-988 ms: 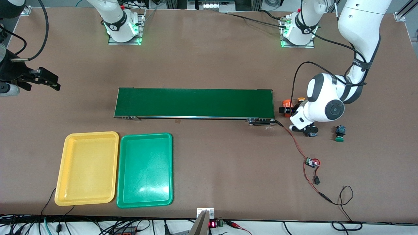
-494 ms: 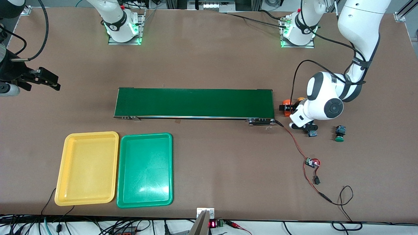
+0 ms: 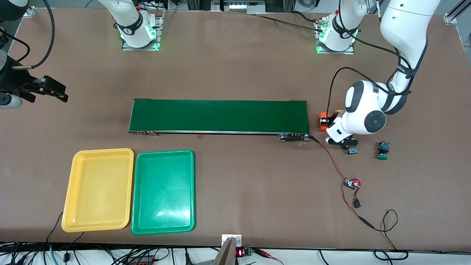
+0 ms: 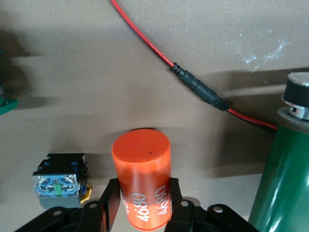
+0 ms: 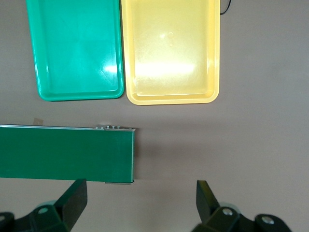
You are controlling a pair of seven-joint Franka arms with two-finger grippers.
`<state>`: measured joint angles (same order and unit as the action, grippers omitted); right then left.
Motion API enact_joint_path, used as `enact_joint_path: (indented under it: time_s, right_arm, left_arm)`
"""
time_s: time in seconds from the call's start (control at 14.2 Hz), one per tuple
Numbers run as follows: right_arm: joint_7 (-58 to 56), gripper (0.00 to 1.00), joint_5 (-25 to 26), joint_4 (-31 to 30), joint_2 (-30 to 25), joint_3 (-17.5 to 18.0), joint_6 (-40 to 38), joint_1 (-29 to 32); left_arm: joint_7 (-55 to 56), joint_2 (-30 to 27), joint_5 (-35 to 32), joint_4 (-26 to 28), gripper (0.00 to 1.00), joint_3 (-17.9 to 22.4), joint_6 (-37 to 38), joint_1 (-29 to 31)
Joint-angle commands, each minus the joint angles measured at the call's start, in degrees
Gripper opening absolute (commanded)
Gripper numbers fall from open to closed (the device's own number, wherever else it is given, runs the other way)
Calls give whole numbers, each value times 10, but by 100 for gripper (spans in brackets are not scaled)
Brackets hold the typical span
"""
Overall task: Sort buttons by color to trays
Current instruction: 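Lower the left gripper and grasp the orange cylinder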
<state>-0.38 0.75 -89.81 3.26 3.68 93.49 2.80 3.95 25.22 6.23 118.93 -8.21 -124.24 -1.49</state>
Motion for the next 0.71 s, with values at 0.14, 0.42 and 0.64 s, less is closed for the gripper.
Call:
enact_joint_path:
  time_s: [0.14,0.42,0.64]
  right_arm:
    - [-5,100,-7,-5,-5,3,-2,5]
    - [-4,100,-7,-5,-5,3,-2,5]
    - [-5,100,-7,-5,-5,3,-1,5]
  left_arm:
    - [-8,-11,5,24,31,-5,-21,10]
    - [-18,-53,5,19,28,-5,-7,11]
    - [-61,-114,3,14,24,-15,32,13]
